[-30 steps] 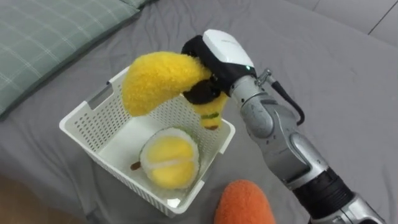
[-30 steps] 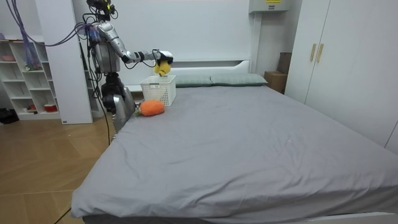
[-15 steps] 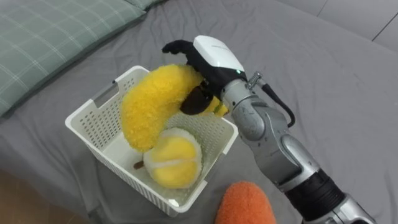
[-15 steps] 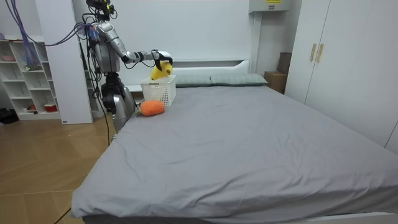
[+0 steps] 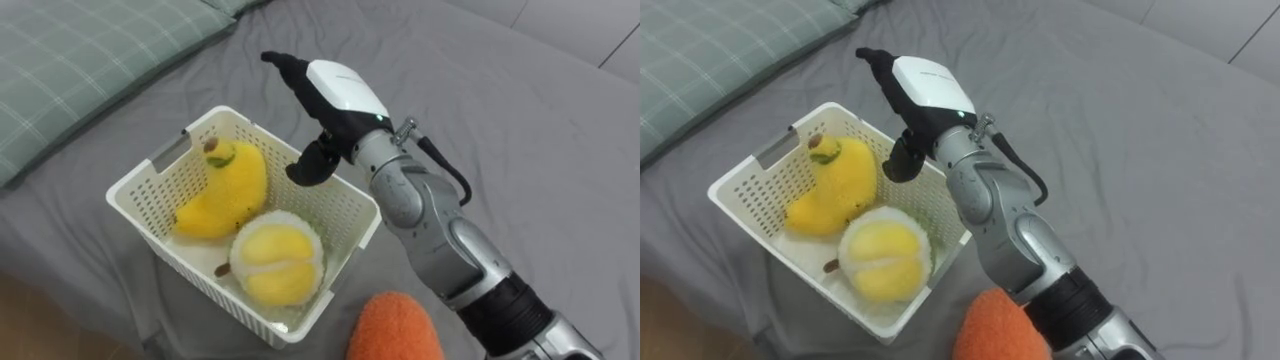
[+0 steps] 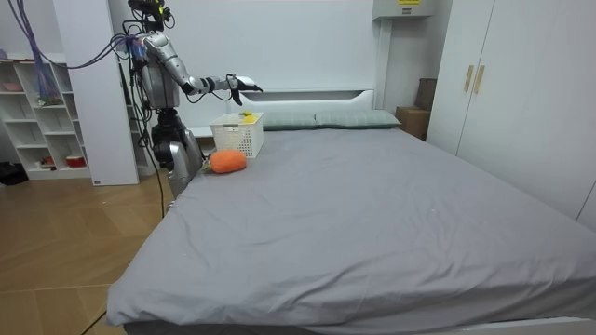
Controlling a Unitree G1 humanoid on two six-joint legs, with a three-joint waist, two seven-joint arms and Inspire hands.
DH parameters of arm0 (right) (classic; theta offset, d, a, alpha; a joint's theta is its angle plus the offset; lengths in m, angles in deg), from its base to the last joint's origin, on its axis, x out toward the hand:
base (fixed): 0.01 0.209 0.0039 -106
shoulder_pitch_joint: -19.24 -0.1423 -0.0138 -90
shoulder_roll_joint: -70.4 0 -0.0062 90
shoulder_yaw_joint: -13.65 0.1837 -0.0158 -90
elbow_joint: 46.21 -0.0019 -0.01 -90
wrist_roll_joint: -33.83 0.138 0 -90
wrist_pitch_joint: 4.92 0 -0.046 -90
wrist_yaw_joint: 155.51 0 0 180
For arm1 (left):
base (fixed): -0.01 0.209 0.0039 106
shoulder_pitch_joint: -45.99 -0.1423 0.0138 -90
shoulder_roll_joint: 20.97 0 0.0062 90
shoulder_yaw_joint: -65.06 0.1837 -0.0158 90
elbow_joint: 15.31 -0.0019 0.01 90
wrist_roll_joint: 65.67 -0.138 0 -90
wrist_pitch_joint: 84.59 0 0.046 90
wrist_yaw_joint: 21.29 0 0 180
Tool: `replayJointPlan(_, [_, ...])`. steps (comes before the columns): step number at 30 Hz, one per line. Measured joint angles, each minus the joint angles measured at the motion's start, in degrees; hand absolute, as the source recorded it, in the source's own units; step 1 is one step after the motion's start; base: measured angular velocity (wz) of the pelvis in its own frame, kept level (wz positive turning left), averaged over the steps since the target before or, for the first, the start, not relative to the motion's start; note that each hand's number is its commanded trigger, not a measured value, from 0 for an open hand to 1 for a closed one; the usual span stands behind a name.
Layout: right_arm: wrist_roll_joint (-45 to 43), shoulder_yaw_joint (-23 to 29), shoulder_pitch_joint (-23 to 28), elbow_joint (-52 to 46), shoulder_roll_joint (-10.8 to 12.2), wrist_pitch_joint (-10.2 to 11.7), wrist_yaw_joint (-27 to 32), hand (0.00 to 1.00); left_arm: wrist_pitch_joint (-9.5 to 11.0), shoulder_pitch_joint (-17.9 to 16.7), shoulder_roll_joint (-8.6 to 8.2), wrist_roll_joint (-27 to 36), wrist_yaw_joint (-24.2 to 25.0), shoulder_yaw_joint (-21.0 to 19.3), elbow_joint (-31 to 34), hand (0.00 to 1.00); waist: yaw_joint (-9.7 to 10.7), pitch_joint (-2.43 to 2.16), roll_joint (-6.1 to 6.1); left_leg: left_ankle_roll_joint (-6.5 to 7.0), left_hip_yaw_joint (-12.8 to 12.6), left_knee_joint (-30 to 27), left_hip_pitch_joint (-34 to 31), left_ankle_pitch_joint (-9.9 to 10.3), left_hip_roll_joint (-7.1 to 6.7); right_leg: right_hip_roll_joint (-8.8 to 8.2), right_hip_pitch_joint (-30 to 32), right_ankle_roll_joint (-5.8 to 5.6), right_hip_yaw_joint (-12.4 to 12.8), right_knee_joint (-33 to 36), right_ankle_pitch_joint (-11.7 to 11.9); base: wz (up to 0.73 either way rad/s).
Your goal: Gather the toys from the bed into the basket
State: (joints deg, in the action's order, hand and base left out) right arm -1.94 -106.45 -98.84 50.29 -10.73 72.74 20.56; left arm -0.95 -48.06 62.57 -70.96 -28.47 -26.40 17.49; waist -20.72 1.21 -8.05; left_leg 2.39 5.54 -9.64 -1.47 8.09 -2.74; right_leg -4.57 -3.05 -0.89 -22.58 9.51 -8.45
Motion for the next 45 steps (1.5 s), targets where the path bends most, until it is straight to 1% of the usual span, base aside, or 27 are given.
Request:
replayJointPlan(3, [-0.02,0.0,0.0,1.38,0.02,0.63,0.08,0.0,0.0,0.17,-0.01,-0.68,0.0,0.02,-0.01,0.0,0.01,0.08,0.12,0.0,0.01,-0.05,0.01,-0.02,0.0,0.01,-0.08,0.0,0.28,0.0,0.0,0.0])
replayJointPlan(5, [-0.02,0.0,0.0,2.03,0.02,0.65,0.07,0.0,0.0,0.33,0.01,-0.76,0.0,0.01,-0.05,0.0,-0.01,0.16,0.23,0.0,0.01,-0.06,-0.06,0.0,0.0,0.02,-0.01,0.0,0.37,0.03,0.0,0.0])
replayJointPlan(13, [-0.02,0.02,0.0,2.05,0.01,0.69,0.07,0.0,-0.1,0.37,-0.07,-1.77,0.0,0.01,-0.06,0.0,0.0,0.16,0.23,0.0,0.01,-0.02,-0.06,-0.01,0.0,0.04,0.04,0.0,0.43,0.0,0.0,0.0])
replayJointPlan(14, [-0.05,0.03,0.0,2.05,0.0,0.7,0.07,0.0,-0.1,0.38,-0.07,-1.75,0.0,0.01,-0.07,0.0,0.04,0.22,0.33,0.0,-0.02,-0.03,0.02,-0.01,0.01,0.03,0.04,0.0,0.41,0.0,0.0,0.0])
replayJointPlan(18, [-0.05,0.14,0.0,2.07,-0.23,0.77,0.05,0.0,-0.4,0.37,-0.06,-1.68,0.0,-0.13,-0.06,0.0,0.11,0.25,0.4,0.0,-0.04,-0.05,0.02,-0.01,0.01,0.01,0.04,0.0,0.41,0.01,0.0,0.0])
replayJointPlan(21, [-0.04,1.06,0.0,2.05,-0.27,0.82,-0.09,0.0,-0.75,0.34,-0.08,-1.72,0.0,-0.54,0.01,0.0,0.29,0.22,0.52,0.01,-0.05,-0.1,0.03,0.0,0.01,-0.01,0.05,0.0,0.39,0.02,0.0,0.0])
replayJointPlan(23, [-0.04,3.37,0.0,2.03,-0.36,1.22,-0.35,0.0,-0.74,0.19,-0.07,-1.73,0.01,-0.85,0.01,0.0,0.35,0.13,0.53,0.01,-0.05,-0.08,-0.06,0.0,0.0,-0.01,0.05,0.0,0.46,0.02,0.0,0.0])
replayJointPlan(25, [0.66,5.37,0.01,2.0,-0.96,1.69,-0.35,0.0,-0.74,-0.02,-0.3,-1.75,0.03,-2.0,-0.03,0.0,0.51,0.09,0.51,0.01,-0.12,-0.06,0.04,0.0,0.0,-0.01,-0.02,0.0,0.48,0.02,0.0,0.0])
replayJointPlan(26, [2.07,6.5,0.06,1.78,-1.9,1.87,-0.35,0.0,-0.74,-0.11,-0.57,-1.69,0.03,-2.86,-0.09,0.0,0.53,0.07,0.54,0.02,-0.23,-0.06,0.05,0.0,0.01,-0.01,-0.03,-0.01,0.54,0.02,0.0,0.0])
replayJointPlan(28, [4.0,7.46,0.08,1.45,-3.34,1.89,-0.33,0.0,-0.74,-0.48,-0.81,-1.67,0.03,-2.96,-0.16,0.0,0.64,-0.03,0.74,0.02,-0.36,-0.07,0.09,0.0,0.02,-0.01,-0.06,-0.02,0.65,0.02,0.01,-0.04])
replayJointPlan(29, [5.08,8.06,0.13,1.15,-4.29,2.07,-0.33,0.0,-0.74,-0.73,-0.99,-1.68,0.03,-2.96,-0.18,0.0,1.3,-0.06,0.94,0.02,-0.45,-0.17,0.31,0.0,0.03,0.01,-0.07,-0.03,0.82,0.02,0.02,0.0])
replayJointPlan(31, [6.83,9.92,0.25,0.98,-4.32,2.69,0.09,0.0,-0.73,-1.48,-1.21,-1.48,0.02,-2.93,-0.18,0.0,2.14,-0.12,1.33,0.05,-0.81,-0.14,0.75,-0.04,0.08,0.1,-0.07,-0.04,1.53,0.02,0.02,-0.09])
replayJointPlan(32, [8.38,11.32,0.68,0.49,-4.35,3.16,0.26,0.0,-0.7,-2.01,-1.22,-0.97,0.01,-2.91,-0.17,0.0,3.06,-0.17,1.56,0.05,-1.02,-0.06,0.94,-0.04,0.15,0.14,-0.12,-0.04,1.85,0.08,0.02,-0.1])
replayJointPlan(33, [9.64,12.27,1.17,-0.11,-4.36,3.31,0.41,0.0,-0.69,-2.18,-1.2,-0.97,0.01,-2.93,-0.17,0.0,3.52,-0.16,1.65,0.05,-1.03,-0.05,0.95,-0.04,0.17,0.15,-0.14,-0.04,1.92,0.08,0.02,-0.06])
replayJointPlan(34, [12.54,14.42,2.99,-1.37,-4.36,4.41,1.27,0.0,-0.65,-2.49,-1.21,-0.98,0.01,-3.18,-0.13,0.0,3.91,-0.15,1.76,0.05,-1.19,0.03,1.04,-0.04,0.21,0.16,-0.17,-0.04,2.07,0.06,0.02,-0.08])
replayJointPlan(35, [15.19,16.22,5.19,-2.57,-4.38,4.82,2.06,0.0,-0.49,-2.97,-1.37,-1.13,0.01,-3.82,-0.05,0.0,4.25,-0.19,1.83,0.06,-1.69,0.2,1.09,-0.04,0.29,0.16,-0.21,-0.04,2.43,0.08,0.02,-0.13])
replayJointPlan(37, [17.21,17.67,7.31,-3.07,-4.38,4.82,2.53,0.0,-0.37,-3.83,-1.74,-1.1,-0.01,-5.26,-0.03,0.0,5.15,-0.28,2.03,0.08,-2.22,0.33,1.27,-0.01,0.35,0.16,-0.15,-0.04,2.93,0.1,0.03,-0.16])
replayJointPlan(39, [17.87,19.17,8.97,-3.07,-4.42,4.82,2.57,0.0,-0.26,-4.28,-2.03,-1.11,-0.18,-5.61,0.08,0.0,6.28,-0.34,2.23,0.1,-2.59,0.33,1.33,0.0,0.39,0.18,0.01,-0.04,3.4,0.18,0.03,-0.14])
replayJointPlan(40, [18.49,20.07,9.7,-3.07,-4.4,4.82,2.67,0.0,-0.21,-4.51,-2.27,-1.09,-0.29,-5.6,0.45,0.0,6.72,-0.32,2.45,0.14,-3.28,0.35,1.51,0.05,0.55,0.25,0.08,-0.01,3.86,0.19,0.07,-0.16])
replayJointPlan(41, [19.29,20.77,10.48,-3.06,-4.47,4.87,3.23,0.0,0.08,-4.57,-2.57,-1.1,-0.83,-5.59,0.51,0.0,7.36,-0.45,2.69,0.17,-3.61,0.35,1.77,0.09,0.67,0.31,0.01,0.0,3.96,0.2,0.2,-0.14])
replayJointPlan(45, [24.21,22.69,12.42,-3.06,-4.62,5.4,5.46,0.0,0.62,-4.62,-2.68,-1.01,-1.23,-5.59,0.41,0.0,8.89,-0.78,3.54,0.19,-4.17,0.46,2.27,0.15,0.83,0.42,-0.42,0.02,4.45,0.25,0.25,-0.07])
